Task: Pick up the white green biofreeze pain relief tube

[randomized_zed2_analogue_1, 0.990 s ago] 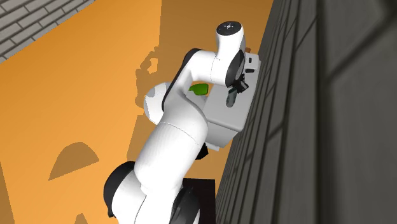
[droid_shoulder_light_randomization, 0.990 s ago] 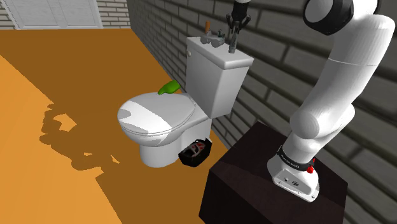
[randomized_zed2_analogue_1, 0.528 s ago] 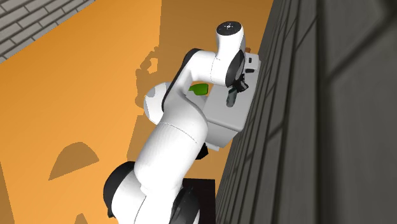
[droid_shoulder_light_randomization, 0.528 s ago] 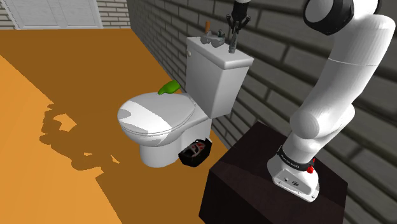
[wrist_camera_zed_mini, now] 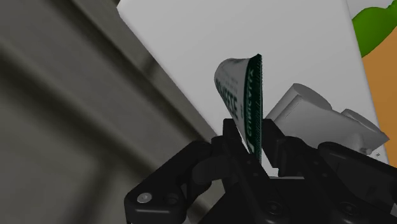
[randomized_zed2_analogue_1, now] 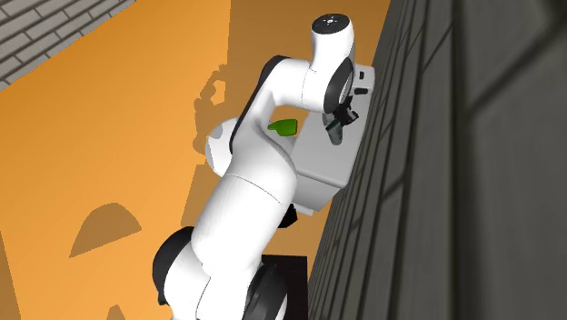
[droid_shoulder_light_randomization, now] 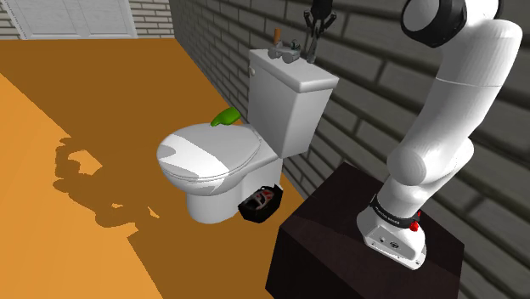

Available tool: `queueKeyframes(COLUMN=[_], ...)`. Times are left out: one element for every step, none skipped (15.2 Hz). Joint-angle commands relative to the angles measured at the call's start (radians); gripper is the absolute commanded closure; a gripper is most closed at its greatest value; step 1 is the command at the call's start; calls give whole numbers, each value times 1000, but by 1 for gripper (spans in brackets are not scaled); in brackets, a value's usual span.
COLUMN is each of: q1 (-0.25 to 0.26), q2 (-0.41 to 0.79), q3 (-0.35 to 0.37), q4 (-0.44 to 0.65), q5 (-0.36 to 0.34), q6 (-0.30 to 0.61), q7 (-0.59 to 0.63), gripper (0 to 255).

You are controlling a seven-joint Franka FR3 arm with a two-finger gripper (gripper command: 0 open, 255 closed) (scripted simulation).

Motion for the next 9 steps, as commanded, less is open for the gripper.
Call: queueKeyframes(q1=[1, 1, 1, 1, 1, 1, 0, 0, 0], q2=[7, 12, 19, 25, 32, 40, 49, 57, 59], q3=[1, 1, 1, 1, 1, 1, 0, 0, 0], q4=[38, 59, 82, 105, 129, 154, 180, 206, 211], q5=[1, 2, 3, 4, 5, 6, 7, 8, 8], q6=[-31, -47, -63, -79, -95, -112, -130, -147, -150], q7=[-4, -7, -9, -12, -15, -19, -22, -25, -25], gripper=[255, 255, 255, 255, 255, 255, 255, 255, 255])
